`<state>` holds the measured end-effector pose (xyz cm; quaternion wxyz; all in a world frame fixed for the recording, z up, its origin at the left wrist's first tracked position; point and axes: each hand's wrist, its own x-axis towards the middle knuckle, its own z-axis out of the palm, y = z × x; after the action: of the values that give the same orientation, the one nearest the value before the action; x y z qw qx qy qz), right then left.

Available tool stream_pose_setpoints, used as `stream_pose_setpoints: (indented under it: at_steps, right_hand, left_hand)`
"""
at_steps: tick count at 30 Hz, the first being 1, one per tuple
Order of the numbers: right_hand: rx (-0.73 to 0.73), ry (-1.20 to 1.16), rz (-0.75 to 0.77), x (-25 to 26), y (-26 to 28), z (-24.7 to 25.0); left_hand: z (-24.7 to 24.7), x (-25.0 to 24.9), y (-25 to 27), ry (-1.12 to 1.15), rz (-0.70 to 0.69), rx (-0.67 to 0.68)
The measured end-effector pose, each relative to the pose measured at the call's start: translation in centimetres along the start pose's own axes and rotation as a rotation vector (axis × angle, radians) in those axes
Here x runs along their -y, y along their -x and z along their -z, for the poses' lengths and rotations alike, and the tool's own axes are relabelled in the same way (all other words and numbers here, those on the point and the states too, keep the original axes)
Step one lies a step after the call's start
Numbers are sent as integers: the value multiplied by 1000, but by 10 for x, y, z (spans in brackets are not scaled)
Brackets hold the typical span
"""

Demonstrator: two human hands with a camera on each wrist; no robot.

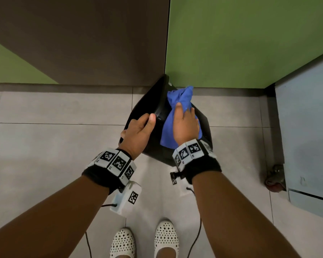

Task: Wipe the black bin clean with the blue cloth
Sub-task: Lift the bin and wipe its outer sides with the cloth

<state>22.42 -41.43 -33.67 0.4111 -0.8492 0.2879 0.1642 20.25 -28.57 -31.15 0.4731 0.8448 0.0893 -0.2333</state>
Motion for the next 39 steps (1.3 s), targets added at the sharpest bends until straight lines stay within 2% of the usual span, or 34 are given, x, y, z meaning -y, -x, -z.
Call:
stream_pose_setpoints:
  at_steps: [2, 4, 8, 12, 14, 18, 22, 24, 26, 29, 31, 34, 36, 39]
  right_hand:
    - [87, 28, -76, -5, -14, 4]
    - [111, 18, -101, -6, -18, 3]
    - [85, 161, 27, -10, 2, -14]
    - [13, 138, 197, -15, 41, -32]
    - [15, 121, 229, -18, 41, -34]
    - [14, 120, 102, -31, 19, -26]
    - [-30, 41, -164, -35, -3, -14]
    - [-10, 12, -238, -27, -6, -12]
    - [23, 39, -170, -13, 2, -16]
    - [66, 111, 76, 5, 27, -32]
    - [50, 122, 168, 8, 35, -38]
    - [49, 131, 117, 4, 18, -35]
    - [44, 135, 24, -4, -4, -27]
    - [-49, 87, -133, -22, -30, -10]
  left_hand:
    - [0, 7, 1, 66, 8, 17]
    - [3, 11, -2, 89, 49, 58]
    - [17, -14, -6, 96, 156, 199]
    - [16, -22, -25, 27, 120, 152]
    - [14, -19, -25, -24, 78, 106]
    - [7, -4, -21, 36, 68, 96]
    - [0, -1, -19, 43, 41, 79]
    - [-2, -3, -20, 33, 49, 33]
    - [-3, -6, -24, 21, 80, -22]
    - [-2, -12, -33, -16, 98, -66]
    - [-2, -15, -39, -14, 105, -69]
    - [-2, -13, -43, -12, 98, -67]
    - [-3, -7, -43, 13, 95, -80]
    - [-3, 1, -38, 24, 60, -84]
